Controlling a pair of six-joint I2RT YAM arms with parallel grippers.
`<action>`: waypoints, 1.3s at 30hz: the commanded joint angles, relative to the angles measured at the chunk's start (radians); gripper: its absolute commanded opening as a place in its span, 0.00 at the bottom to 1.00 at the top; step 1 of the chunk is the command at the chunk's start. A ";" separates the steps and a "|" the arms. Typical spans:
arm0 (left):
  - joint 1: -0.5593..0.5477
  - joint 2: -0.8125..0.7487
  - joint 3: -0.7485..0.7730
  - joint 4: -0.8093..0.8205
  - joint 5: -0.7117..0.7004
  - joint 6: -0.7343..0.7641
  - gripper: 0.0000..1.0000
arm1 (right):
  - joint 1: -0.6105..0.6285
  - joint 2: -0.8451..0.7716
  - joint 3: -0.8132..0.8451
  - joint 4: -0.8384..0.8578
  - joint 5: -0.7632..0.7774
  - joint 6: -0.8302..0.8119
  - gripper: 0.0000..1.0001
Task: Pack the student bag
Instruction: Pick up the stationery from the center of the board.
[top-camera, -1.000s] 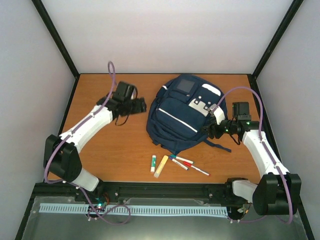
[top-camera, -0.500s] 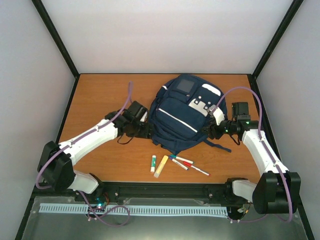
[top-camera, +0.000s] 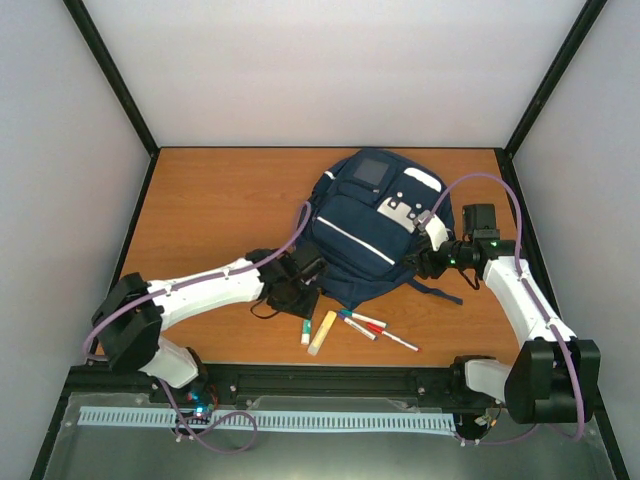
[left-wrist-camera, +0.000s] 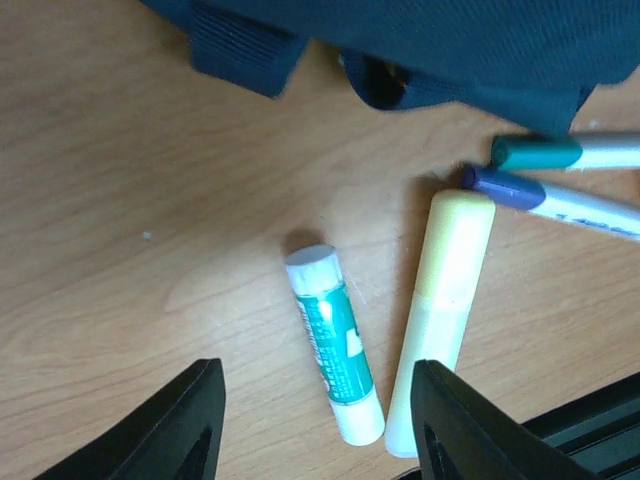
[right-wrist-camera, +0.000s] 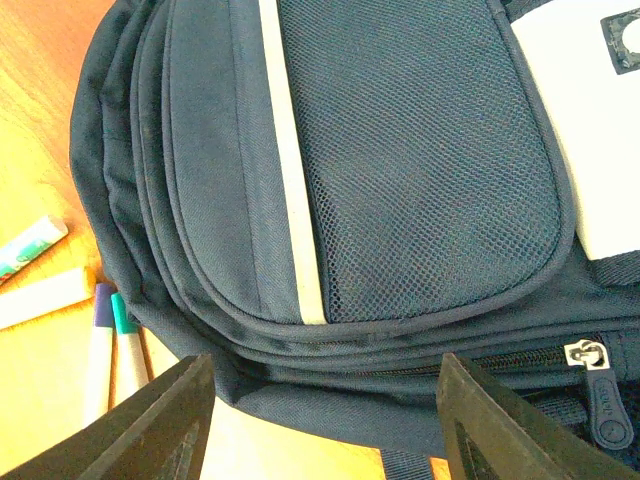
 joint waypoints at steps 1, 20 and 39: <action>-0.056 0.050 0.007 -0.017 0.017 -0.037 0.52 | 0.002 0.004 0.021 -0.003 -0.003 -0.018 0.63; -0.095 0.186 0.020 -0.043 -0.039 -0.054 0.44 | 0.001 0.016 0.023 -0.017 -0.007 -0.029 0.63; -0.095 0.177 0.022 -0.092 -0.054 -0.041 0.46 | 0.001 0.027 0.027 -0.029 -0.012 -0.032 0.63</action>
